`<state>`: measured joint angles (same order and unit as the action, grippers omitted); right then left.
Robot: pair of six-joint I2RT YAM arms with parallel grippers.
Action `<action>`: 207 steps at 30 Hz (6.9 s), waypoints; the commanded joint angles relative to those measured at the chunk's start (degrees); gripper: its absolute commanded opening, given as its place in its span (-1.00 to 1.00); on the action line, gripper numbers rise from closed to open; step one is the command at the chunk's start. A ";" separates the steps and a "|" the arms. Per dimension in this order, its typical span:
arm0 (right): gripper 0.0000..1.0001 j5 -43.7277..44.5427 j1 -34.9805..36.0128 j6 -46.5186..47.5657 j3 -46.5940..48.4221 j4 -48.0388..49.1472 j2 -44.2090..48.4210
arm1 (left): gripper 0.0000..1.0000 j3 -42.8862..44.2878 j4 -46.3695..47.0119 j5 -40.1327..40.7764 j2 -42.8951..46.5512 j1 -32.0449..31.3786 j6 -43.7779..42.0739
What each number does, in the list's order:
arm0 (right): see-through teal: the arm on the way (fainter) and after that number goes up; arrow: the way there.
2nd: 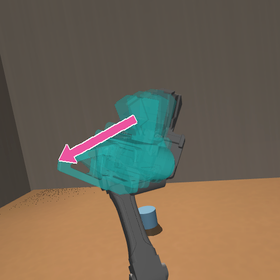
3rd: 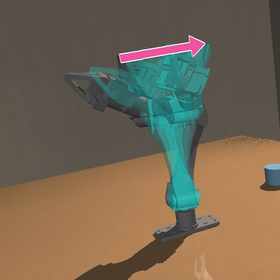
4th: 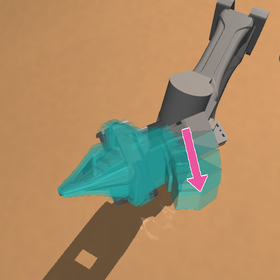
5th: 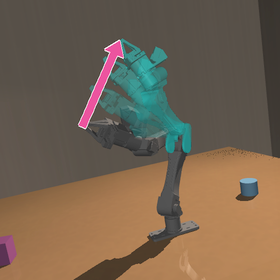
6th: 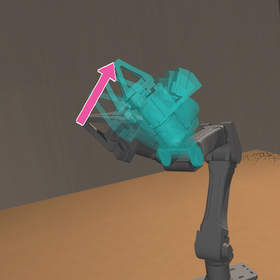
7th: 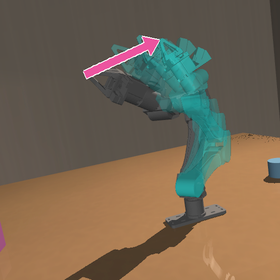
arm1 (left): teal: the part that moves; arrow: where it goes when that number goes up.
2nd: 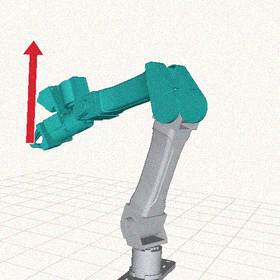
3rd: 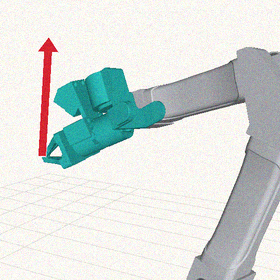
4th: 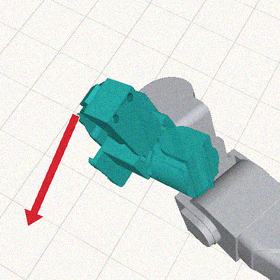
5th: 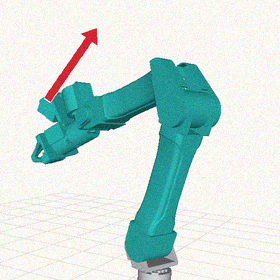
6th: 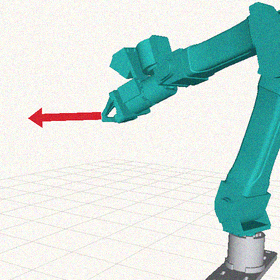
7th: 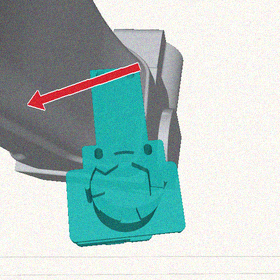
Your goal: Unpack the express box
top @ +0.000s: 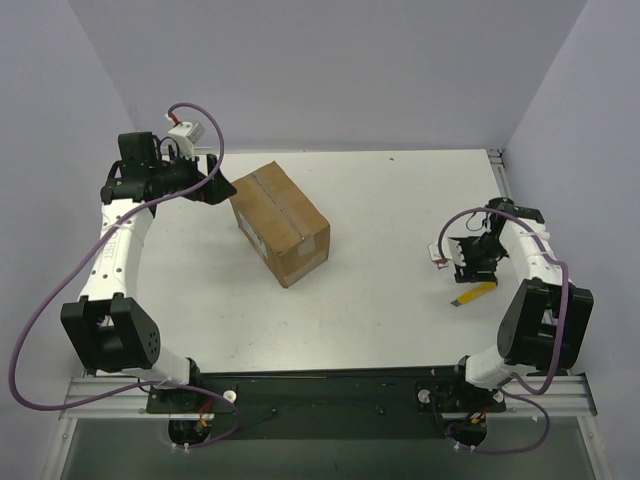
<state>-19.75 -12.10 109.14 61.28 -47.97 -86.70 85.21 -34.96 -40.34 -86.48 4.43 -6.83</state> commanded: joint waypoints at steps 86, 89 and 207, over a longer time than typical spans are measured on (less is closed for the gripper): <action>0.42 -6.10 35.21 -39.80 -7.30 26.26 -4.98 | 0.95 -2.86 0.59 -0.71 5.27 -3.20 -1.87; 0.33 -4.08 35.83 -39.09 -9.50 27.39 -4.97 | 0.95 -2.85 0.94 -0.71 5.27 -3.20 -1.52; 0.12 -42.83 31.61 -112.04 34.97 38.91 -3.66 | -1.00 -1.01 57.64 -30.50 -10.64 -27.10 32.58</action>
<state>-58.76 18.46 -1.10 95.98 -13.67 -90.72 83.90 17.58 -68.66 -96.75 -22.72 23.22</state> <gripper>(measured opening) 0.571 0.065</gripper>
